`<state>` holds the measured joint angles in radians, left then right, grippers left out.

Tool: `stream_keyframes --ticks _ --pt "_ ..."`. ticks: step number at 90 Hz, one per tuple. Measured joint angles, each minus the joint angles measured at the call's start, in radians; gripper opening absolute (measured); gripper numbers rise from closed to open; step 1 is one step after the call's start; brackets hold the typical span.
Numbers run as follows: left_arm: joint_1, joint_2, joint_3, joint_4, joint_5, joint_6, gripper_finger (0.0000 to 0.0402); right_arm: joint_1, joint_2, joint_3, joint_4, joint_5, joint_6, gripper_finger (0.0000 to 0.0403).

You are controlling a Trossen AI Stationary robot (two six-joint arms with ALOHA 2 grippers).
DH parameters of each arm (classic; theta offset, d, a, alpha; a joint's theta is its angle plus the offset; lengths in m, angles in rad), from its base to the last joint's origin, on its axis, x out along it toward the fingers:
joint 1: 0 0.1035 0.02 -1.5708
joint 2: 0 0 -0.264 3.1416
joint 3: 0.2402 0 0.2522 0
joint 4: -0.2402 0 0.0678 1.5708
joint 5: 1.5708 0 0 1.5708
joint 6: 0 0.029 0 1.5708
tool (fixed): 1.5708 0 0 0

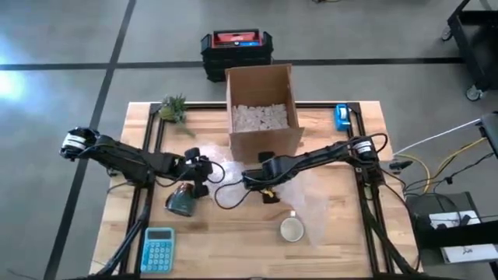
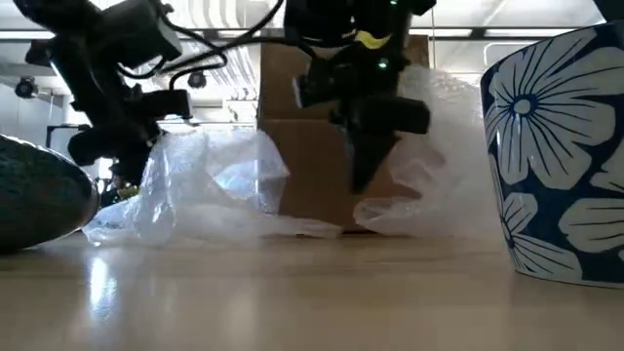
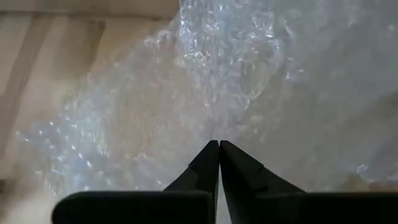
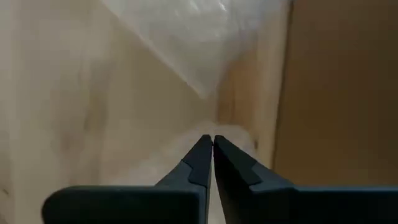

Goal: Wrap mug
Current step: Prepare the left bubble wrap

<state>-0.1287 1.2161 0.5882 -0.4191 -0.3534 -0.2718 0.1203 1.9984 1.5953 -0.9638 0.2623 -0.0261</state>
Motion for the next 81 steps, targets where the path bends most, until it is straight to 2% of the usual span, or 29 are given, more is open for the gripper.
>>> stream_keyframes --ticks 6,13,23,30,40,50,59,69,81 --pt "0.0 -0.002 0.025 0.004 -0.001 0.001 0.0 0.006 -0.035 0.01 0.056 0.0 0.0 0.0002" --pt "0.0 -0.002 0.046 0.002 -0.001 0.013 0.0 0.016 -0.081 0.017 0.211 -0.014 -0.011 0.0002" --pt "0.0 0.002 0.057 0.029 -0.003 0.039 0.0 0.022 -0.105 0.008 0.521 -0.153 -0.038 0.0002" --pt "0.0 0.004 0.053 0.043 -0.003 0.051 0.0 0.022 -0.069 0.006 0.716 -0.256 -0.038 0.0002" --pt "0.0 0.004 0.043 0.045 -0.003 0.051 0.0 0.016 0.033 0.003 0.838 -0.255 -0.037 0.0002" --pt "0.0 0.004 0.04 0.047 -0.003 0.043 0.0 0.006 0.139 0.001 0.823 -0.229 -0.025 0.0002" --pt "0.0 0.004 0.04 0.057 -0.003 0.043 0.0 0.004 0.182 0.001 0.703 -0.21 -0.002 0.0002" --pt "0.0 0.004 0.04 0.052 -0.003 0.043 0.0 0.01 0.158 0.001 0.49 -0.207 0.012 0.0002" --pt "-0.001 0.003 0.038 0.048 -0.003 0.049 0.0 0.025 0.069 0.002 0.233 -0.208 -0.002 0.0002"
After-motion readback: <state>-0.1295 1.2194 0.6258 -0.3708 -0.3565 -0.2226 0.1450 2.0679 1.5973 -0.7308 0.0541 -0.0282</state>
